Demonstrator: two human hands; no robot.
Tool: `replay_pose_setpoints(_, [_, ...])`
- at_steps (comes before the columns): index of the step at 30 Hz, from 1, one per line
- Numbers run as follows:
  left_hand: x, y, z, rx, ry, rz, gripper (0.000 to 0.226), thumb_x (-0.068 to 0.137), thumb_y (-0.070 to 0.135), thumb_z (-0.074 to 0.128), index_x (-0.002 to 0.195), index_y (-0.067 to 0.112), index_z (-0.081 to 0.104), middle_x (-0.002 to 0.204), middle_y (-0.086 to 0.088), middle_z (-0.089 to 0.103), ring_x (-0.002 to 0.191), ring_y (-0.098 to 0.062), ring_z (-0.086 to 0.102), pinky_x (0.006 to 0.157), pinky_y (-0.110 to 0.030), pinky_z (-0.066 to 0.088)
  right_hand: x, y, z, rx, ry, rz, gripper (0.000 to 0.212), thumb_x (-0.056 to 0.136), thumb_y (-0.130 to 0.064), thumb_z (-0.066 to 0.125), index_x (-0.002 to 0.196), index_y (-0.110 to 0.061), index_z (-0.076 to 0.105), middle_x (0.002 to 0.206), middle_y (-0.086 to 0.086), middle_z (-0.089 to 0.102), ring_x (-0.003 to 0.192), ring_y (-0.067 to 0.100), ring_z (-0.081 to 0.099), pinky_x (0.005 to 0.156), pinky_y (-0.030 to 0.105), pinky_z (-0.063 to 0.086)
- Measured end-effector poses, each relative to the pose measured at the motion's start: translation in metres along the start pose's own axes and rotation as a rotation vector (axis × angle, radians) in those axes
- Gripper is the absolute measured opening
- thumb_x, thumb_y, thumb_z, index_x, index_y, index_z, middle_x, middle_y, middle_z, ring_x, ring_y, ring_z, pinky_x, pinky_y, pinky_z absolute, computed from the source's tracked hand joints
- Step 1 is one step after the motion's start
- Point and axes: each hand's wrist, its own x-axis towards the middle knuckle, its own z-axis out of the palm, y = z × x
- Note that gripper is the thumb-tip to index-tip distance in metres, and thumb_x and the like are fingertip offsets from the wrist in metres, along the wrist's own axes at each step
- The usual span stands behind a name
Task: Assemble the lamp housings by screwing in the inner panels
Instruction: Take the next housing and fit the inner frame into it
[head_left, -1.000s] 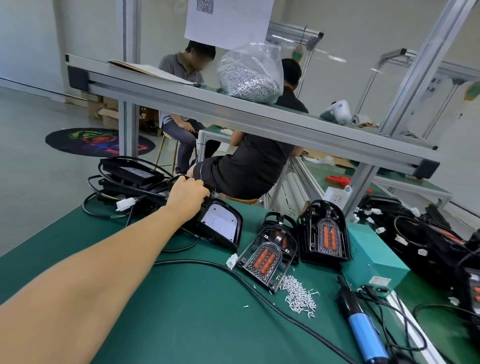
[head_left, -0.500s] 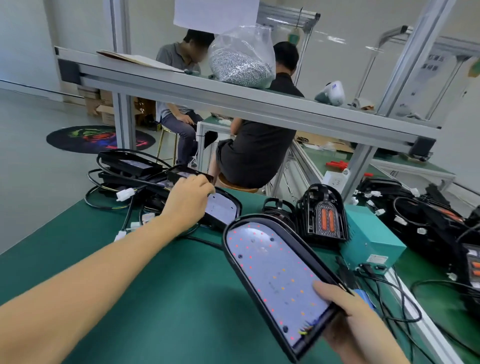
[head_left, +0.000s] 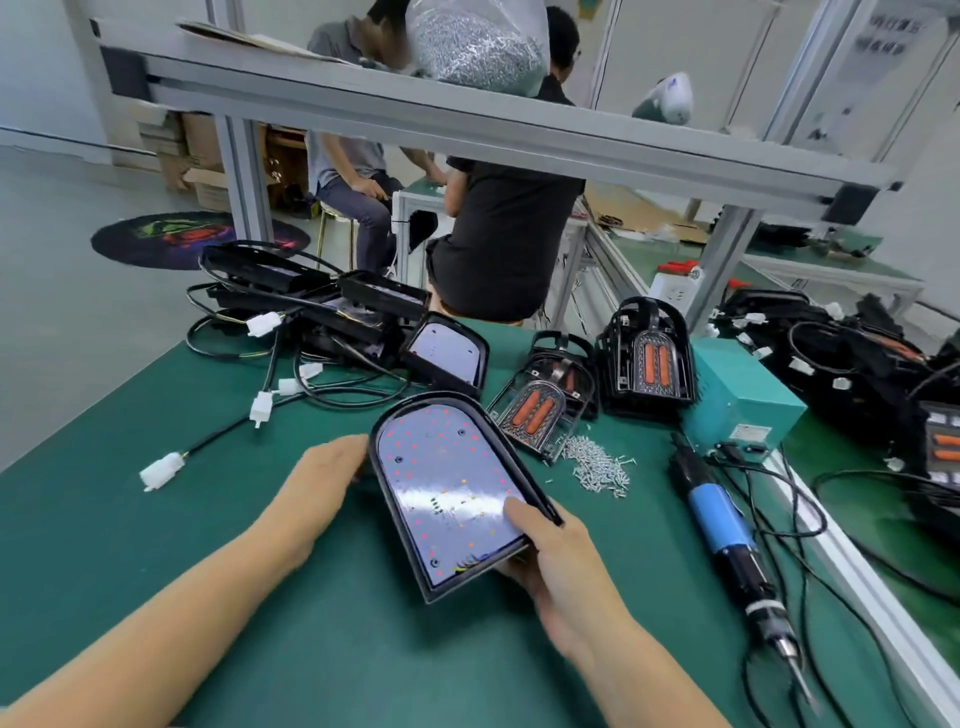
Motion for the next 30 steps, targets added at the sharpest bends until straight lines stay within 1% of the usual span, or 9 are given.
replay_pose_setpoints(2, [-0.012, 0.006, 0.008, -0.520, -0.168, -0.182, 0.045, 0.101, 0.040, 0.036, 0.107, 0.010, 0.069, 0.104, -0.004, 0.073, 0.093, -0.019, 0.068, 0.084, -0.037, 0.047, 0.003, 0.007, 0.004, 0.041, -0.007, 0.008, 0.014, 0.095, -0.008, 0.056, 0.102, -0.009, 0.068, 0.090, 0.005, 0.074, 0.074, 0.015, 0.068, 0.066, 0.026, 0.057])
replay_pose_setpoints(3, [-0.015, 0.008, 0.010, -0.653, -0.218, -0.239, 0.051, 0.099, 0.047, 0.034, 0.112, 0.012, 0.068, 0.111, -0.006, 0.071, 0.098, -0.020, 0.068, 0.085, -0.039, 0.048, 0.003, 0.009, 0.006, 0.048, -0.015, 0.011, 0.015, 0.096, -0.008, 0.055, 0.105, -0.008, 0.067, 0.093, 0.006, 0.074, 0.077, 0.016, 0.067, 0.068, 0.028, 0.058])
replay_pose_setpoints(5, [-0.014, 0.011, 0.013, -0.761, -0.234, -0.274, 0.053, 0.097, 0.051, 0.035, 0.110, 0.016, 0.073, 0.115, -0.004, 0.070, 0.104, -0.020, 0.067, 0.085, -0.040, 0.047, 0.005, 0.010, 0.008, 0.027, -0.034, 0.018, 0.016, 0.096, -0.007, 0.054, 0.108, -0.006, 0.065, 0.096, 0.008, 0.074, 0.081, 0.019, 0.067, 0.071, 0.031, 0.058])
replay_pose_setpoints(8, [-0.003, 0.018, 0.017, -0.903, -0.153, -0.316, 0.045, 0.096, 0.043, 0.043, 0.096, 0.013, 0.077, 0.107, -0.007, 0.072, 0.091, -0.021, 0.071, 0.079, -0.040, 0.048, 0.009, 0.006, 0.009, -0.034, -0.042, 0.014, 0.015, 0.096, -0.007, 0.054, 0.107, -0.007, 0.064, 0.092, 0.006, 0.073, 0.078, 0.018, 0.067, 0.068, 0.030, 0.058])
replay_pose_setpoints(14, [0.013, 0.019, 0.026, -1.022, -0.106, -0.415, 0.043, 0.098, 0.034, 0.044, 0.088, 0.007, 0.076, 0.091, -0.011, 0.074, 0.075, -0.025, 0.073, 0.075, -0.041, 0.048, 0.021, -0.004, 0.002, -0.159, 0.000, -0.061, 0.012, 0.093, -0.010, 0.059, 0.102, -0.010, 0.067, 0.088, 0.000, 0.074, 0.074, 0.013, 0.066, 0.076, 0.026, 0.056])
replay_pose_setpoints(20, [0.014, 0.008, 0.028, -1.063, -0.157, -0.406, 0.040, 0.096, 0.035, 0.045, 0.121, 0.008, 0.060, 0.118, -0.011, 0.067, 0.103, -0.026, 0.065, 0.086, -0.043, 0.049, 0.031, -0.006, -0.009, -0.595, 0.097, -0.291, 0.012, 0.089, -0.020, 0.066, 0.100, -0.015, 0.066, 0.089, 0.007, 0.070, 0.071, 0.015, 0.055, 0.073, 0.032, 0.049])
replay_pose_setpoints(24, [0.014, 0.007, 0.027, -1.073, -0.168, -0.387, 0.039, 0.097, 0.036, 0.042, 0.113, 0.008, 0.063, 0.108, -0.010, 0.071, 0.089, -0.024, 0.071, 0.082, -0.042, 0.050, 0.040, -0.001, -0.010, -0.697, 0.118, -0.382, 0.026, 0.090, -0.018, 0.062, 0.116, -0.021, 0.063, 0.091, -0.008, 0.067, 0.071, 0.006, 0.055, 0.075, 0.024, 0.048])
replay_pose_setpoints(26, [0.014, 0.007, 0.029, -1.069, -0.156, -0.385, 0.041, 0.099, 0.037, 0.039, 0.113, 0.007, 0.062, 0.109, -0.010, 0.071, 0.088, -0.024, 0.071, 0.083, -0.041, 0.047, 0.042, 0.004, -0.008, -0.731, 0.151, -0.438, 0.030, 0.093, -0.016, 0.057, 0.122, -0.023, 0.061, 0.103, -0.010, 0.066, 0.083, 0.003, 0.056, 0.078, 0.015, 0.042])
replay_pose_setpoints(30, [0.013, 0.002, 0.031, -1.062, -0.158, -0.360, 0.044, 0.099, 0.041, 0.038, 0.114, 0.008, 0.063, 0.111, -0.010, 0.070, 0.093, -0.022, 0.071, 0.084, -0.040, 0.046, 0.043, 0.015, -0.004, -0.793, 0.233, -0.536, 0.036, 0.098, -0.012, 0.046, 0.132, -0.019, 0.057, 0.123, -0.012, 0.057, 0.109, 0.000, 0.049, 0.094, 0.012, 0.032])
